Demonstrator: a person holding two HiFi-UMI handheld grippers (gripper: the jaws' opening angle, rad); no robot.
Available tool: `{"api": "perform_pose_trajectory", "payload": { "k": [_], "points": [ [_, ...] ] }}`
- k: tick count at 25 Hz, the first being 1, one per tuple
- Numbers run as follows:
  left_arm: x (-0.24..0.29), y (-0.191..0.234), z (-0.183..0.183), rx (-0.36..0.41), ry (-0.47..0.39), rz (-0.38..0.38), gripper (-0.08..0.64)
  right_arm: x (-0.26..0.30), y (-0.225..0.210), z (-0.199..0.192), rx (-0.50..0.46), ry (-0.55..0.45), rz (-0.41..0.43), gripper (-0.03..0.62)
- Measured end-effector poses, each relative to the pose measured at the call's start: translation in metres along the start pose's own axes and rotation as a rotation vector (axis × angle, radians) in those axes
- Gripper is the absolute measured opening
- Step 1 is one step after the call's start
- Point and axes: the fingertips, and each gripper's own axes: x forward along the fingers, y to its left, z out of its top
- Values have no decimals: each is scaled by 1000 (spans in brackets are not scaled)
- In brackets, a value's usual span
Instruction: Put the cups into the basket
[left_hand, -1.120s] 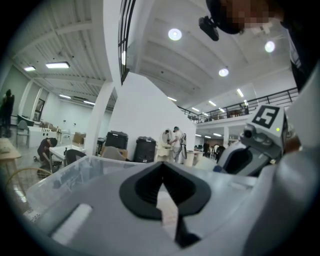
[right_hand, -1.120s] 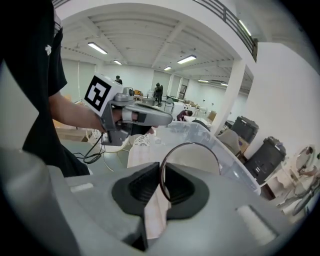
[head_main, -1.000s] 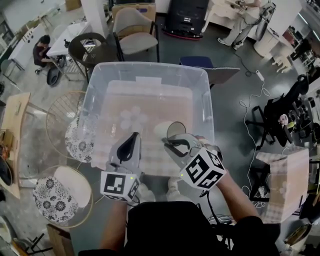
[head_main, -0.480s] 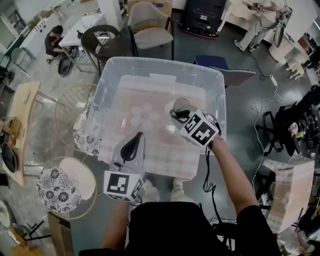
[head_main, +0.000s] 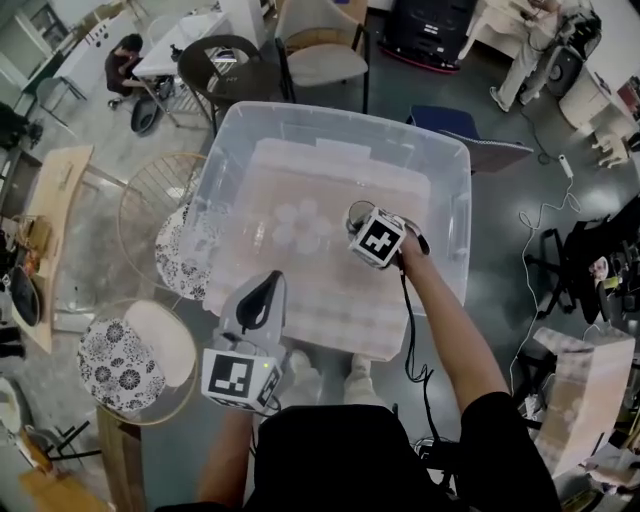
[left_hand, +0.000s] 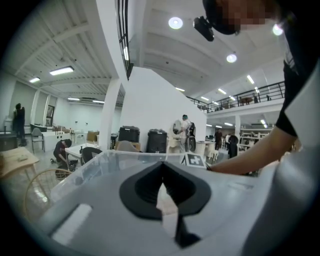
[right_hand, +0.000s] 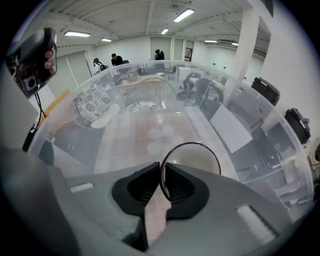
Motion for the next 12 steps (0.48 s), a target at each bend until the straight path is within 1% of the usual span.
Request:
{"api": "perform_pose_trajectory", "payload": {
  "k": [2, 5, 8, 12],
  "points": [
    [-4, 2, 0, 5, 4, 12, 6, 18, 5, -3, -6, 22, 31, 38],
    [-7, 3, -2, 13, 18, 20, 6, 38, 13, -4, -42, 37, 77, 38],
    [-8, 4, -5, 12, 26, 32, 6, 52, 11, -14, -64, 75, 82, 38],
    [-12, 7, -7, 11, 29, 51, 6, 66, 6, -30, -59, 128, 73, 38]
  ]
}}
